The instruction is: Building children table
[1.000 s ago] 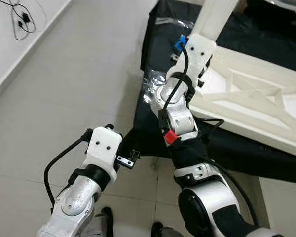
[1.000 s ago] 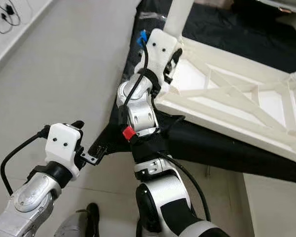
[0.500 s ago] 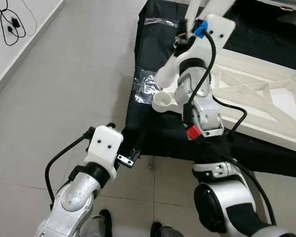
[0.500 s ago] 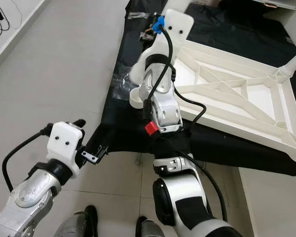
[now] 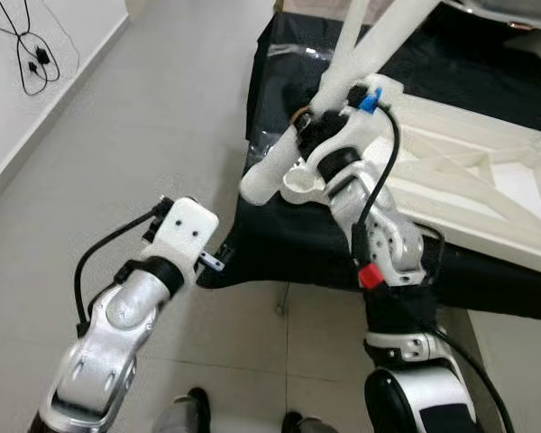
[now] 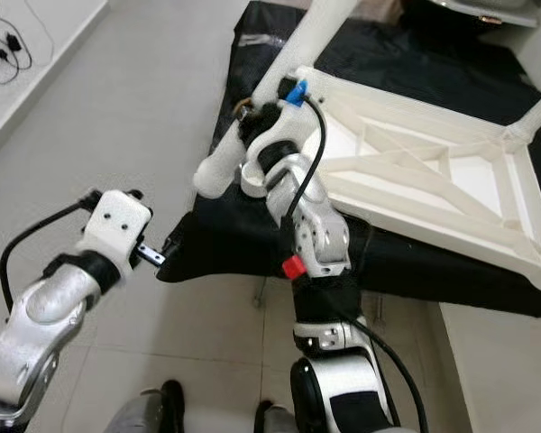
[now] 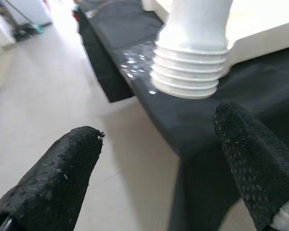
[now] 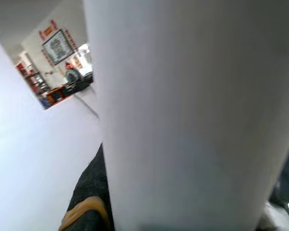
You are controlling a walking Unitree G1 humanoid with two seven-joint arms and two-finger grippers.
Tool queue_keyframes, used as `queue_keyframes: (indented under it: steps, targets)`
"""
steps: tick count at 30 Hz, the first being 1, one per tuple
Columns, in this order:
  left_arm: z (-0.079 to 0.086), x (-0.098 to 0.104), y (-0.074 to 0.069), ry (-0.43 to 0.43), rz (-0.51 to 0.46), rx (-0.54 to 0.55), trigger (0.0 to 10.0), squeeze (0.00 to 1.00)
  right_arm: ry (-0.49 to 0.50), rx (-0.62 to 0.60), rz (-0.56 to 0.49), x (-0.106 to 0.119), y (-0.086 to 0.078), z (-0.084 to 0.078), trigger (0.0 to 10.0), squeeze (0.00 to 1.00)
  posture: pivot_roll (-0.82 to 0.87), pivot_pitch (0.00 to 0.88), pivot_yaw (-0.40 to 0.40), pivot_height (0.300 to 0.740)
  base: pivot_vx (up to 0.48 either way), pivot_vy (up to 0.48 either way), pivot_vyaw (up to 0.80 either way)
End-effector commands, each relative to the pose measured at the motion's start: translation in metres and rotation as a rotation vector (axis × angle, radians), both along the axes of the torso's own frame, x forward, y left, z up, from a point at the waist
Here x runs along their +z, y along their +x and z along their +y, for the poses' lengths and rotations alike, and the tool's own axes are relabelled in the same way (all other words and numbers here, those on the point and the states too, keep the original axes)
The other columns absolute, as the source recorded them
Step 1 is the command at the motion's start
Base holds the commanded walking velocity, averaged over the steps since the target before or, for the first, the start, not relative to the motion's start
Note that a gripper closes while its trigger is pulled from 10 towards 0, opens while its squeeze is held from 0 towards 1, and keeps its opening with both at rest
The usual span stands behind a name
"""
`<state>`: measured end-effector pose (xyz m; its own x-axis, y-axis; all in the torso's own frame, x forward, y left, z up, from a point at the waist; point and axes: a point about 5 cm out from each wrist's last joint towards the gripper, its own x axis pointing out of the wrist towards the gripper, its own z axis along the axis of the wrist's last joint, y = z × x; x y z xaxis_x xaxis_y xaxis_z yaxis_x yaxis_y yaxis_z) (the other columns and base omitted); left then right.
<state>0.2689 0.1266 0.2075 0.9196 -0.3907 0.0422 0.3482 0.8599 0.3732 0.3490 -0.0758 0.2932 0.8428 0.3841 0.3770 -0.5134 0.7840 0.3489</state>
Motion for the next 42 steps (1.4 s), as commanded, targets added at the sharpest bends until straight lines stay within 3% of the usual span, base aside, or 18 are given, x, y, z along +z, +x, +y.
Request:
queue_keyframes:
  steps: [1, 11, 22, 28, 29, 32, 33, 42]
  targets:
    - [-0.001, -0.003, 0.002, -0.028, 0.019, -0.033, 10.0, 0.0, 0.017, 0.056, -0.012, 0.002, -0.007, 0.004, 10.0, 0.0, 0.11, 0.174, -0.062, 0.74, 0.0, 0.0, 0.0]
    - [-0.019, -0.007, 0.002, -0.076, 0.056, -0.192, 10.0, 0.0, -0.006, 0.181, 0.013, -0.009, -0.024, 0.027, 10.0, 0.0, 0.11, 0.176, -0.066, 0.74, 0.0, 0.0, 0.0]
    - [-0.015, -0.014, 0.01, -0.003, 0.051, -0.173, 10.0, 0.0, -0.018, 0.275, 0.023, -0.011, -0.037, 0.034, 10.0, 0.0, 0.11, 0.179, -0.063, 0.74, 0.0, 0.0, 0.0]
    - [-0.014, -0.015, 0.011, -0.006, 0.055, -0.182, 10.0, 0.0, -0.026, 0.286, 0.016, -0.011, -0.04, 0.035, 10.0, 0.0, 0.11, 0.179, -0.063, 0.74, 0.0, 0.0, 0.0]
    - [-0.014, -0.017, 0.01, -0.008, 0.059, -0.184, 2.4, 0.0, -0.026, 0.296, 0.017, -0.011, -0.042, 0.035, 10.0, 0.0, 0.1, 0.181, -0.061, 0.74, 0.0, 0.0, 0.0]
    - [-0.015, -0.018, 0.01, -0.011, 0.059, -0.185, 2.4, 0.0, -0.027, 0.302, 0.019, -0.011, -0.043, 0.036, 10.0, 0.0, 0.1, 0.181, -0.061, 0.74, 0.0, 0.0, 0.0]
    - [-0.015, -0.019, 0.009, -0.004, 0.056, -0.195, 0.0, 0.0, -0.027, 0.308, 0.019, -0.01, -0.044, 0.036, 10.0, 0.0, 0.11, 0.181, -0.063, 0.74, 0.0, 0.0, 0.0]
    - [-0.015, -0.026, 0.003, 0.034, 0.061, -0.214, 0.0, 0.0, -0.059, 0.317, 0.014, -0.014, -0.045, 0.035, 10.0, 0.0, 0.11, 0.185, -0.061, 0.74, 0.0, 0.0, 0.0]
